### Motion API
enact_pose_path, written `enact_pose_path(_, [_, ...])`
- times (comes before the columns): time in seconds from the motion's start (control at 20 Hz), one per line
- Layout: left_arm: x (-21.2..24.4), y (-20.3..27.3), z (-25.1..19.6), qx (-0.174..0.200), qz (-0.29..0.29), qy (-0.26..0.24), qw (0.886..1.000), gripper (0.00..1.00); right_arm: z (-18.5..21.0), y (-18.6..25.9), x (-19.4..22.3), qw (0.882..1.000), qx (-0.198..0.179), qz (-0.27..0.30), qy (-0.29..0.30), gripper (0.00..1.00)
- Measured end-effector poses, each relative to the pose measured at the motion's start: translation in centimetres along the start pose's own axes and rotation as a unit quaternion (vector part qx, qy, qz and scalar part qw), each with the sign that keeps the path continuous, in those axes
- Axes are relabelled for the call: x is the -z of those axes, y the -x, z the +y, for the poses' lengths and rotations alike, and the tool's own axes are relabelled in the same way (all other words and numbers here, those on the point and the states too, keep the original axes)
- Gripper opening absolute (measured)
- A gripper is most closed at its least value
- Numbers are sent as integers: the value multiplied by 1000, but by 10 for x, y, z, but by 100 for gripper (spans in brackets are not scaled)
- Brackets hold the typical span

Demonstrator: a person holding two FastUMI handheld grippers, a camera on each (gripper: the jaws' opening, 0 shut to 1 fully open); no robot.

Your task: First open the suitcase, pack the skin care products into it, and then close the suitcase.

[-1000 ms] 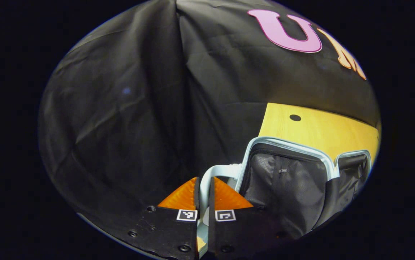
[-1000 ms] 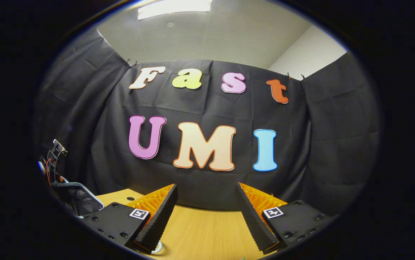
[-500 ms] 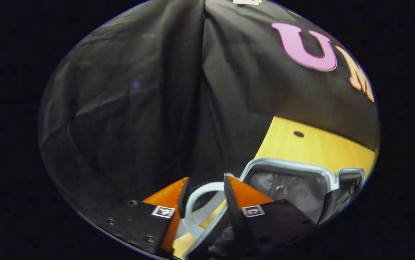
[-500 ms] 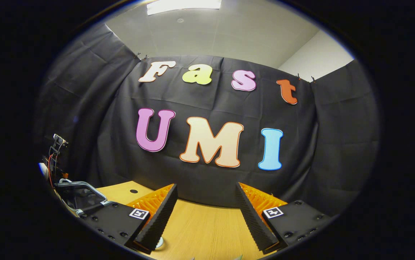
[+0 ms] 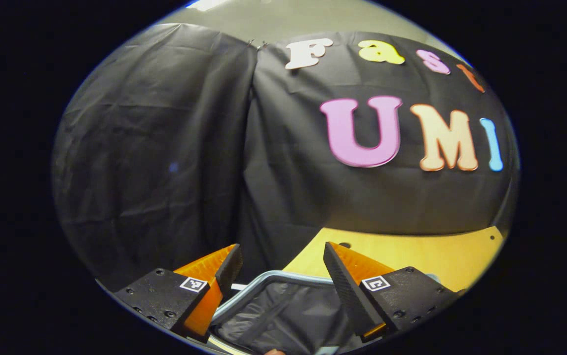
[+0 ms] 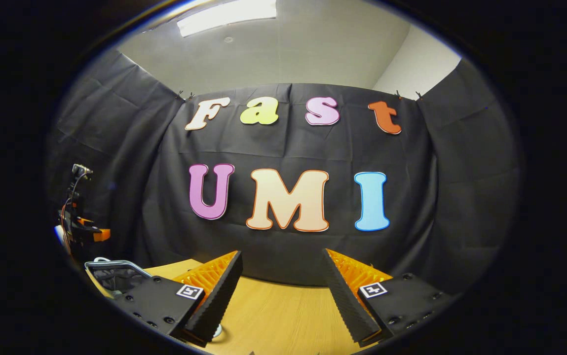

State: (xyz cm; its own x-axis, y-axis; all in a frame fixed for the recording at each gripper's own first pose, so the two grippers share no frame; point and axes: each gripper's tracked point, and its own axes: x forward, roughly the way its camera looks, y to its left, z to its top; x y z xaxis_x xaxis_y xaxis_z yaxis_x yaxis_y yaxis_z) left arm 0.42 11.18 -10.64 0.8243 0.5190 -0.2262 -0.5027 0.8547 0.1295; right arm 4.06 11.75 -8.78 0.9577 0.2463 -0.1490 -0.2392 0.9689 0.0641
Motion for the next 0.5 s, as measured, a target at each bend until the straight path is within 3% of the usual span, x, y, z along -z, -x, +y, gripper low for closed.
enact_pose_path(0.25, [-48,57,-115,62,-32,5,998,99,-23,3,-19,998,-49,-33,-18,99])
enact_pose_path(0.5, [-85,121,-185,99,-73,-4,992,98,-24,-2,-34,993,-85,-63,-55,98])
